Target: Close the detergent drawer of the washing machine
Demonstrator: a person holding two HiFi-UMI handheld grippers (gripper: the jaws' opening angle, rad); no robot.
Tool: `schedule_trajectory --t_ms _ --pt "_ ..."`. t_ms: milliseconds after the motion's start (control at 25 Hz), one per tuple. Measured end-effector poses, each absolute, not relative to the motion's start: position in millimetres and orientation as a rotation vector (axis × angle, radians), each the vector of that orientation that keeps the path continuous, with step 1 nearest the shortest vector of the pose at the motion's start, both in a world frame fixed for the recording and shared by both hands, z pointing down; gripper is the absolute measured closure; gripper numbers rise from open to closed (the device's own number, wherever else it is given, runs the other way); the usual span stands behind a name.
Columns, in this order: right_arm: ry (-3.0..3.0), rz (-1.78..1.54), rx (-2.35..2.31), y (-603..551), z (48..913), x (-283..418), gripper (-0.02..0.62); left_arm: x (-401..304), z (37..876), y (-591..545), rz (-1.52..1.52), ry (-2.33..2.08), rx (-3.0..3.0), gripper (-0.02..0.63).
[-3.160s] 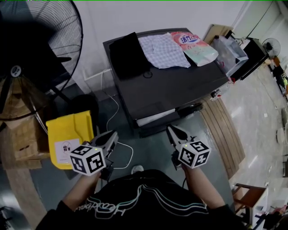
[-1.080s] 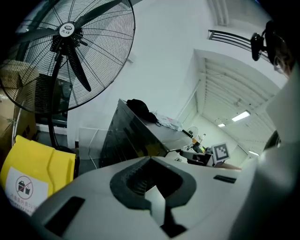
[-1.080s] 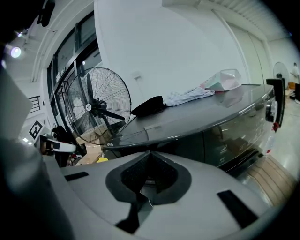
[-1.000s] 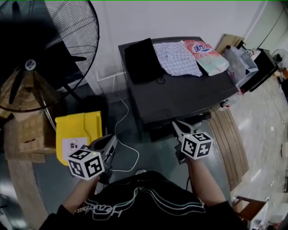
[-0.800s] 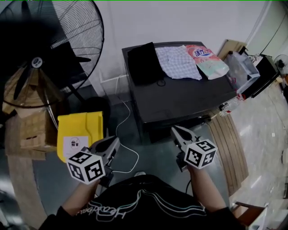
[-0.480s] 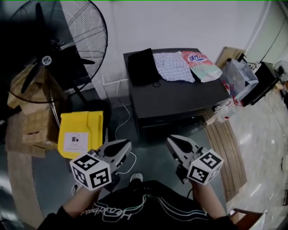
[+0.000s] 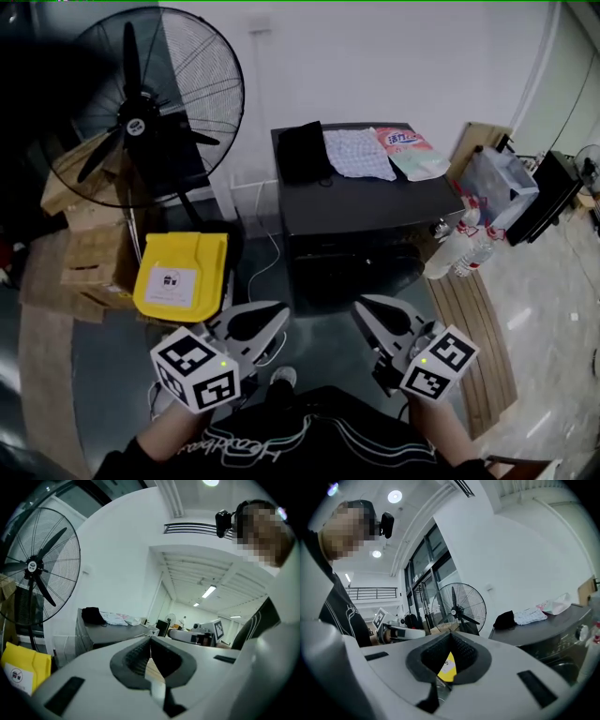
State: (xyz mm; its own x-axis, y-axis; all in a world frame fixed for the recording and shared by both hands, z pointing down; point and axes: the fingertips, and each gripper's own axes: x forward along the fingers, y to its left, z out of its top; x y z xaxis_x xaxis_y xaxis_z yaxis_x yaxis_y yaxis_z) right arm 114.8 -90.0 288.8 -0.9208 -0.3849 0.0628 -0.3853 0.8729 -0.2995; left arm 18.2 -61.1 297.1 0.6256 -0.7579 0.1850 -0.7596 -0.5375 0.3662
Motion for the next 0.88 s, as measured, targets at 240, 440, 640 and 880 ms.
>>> schedule_trajectory --t_ms 240,440,640,880 --pt "-3.058 0.455 0.570 -52.8 281.1 123.0 0.569 40.7 285.4 -27.4 -0.016 -1.203 2.443 0.583" --pt "-3.056 0.461 0.538 -31.3 286.3 129.0 0.569 51.7 288.2 -6.8 0.000 -1.211 2.441 0.583" --pt "-3.044 0.510 0.551 -16.8 298.8 137.8 0.569 56.2 297.8 11.0 0.001 -1.221 2.420 0.583" --pt "-3.044 0.500 0.545 -5.4 301.3 140.2 0.569 58.7 301.3 21.2 -0.007 -1.233 2.403 0.583"
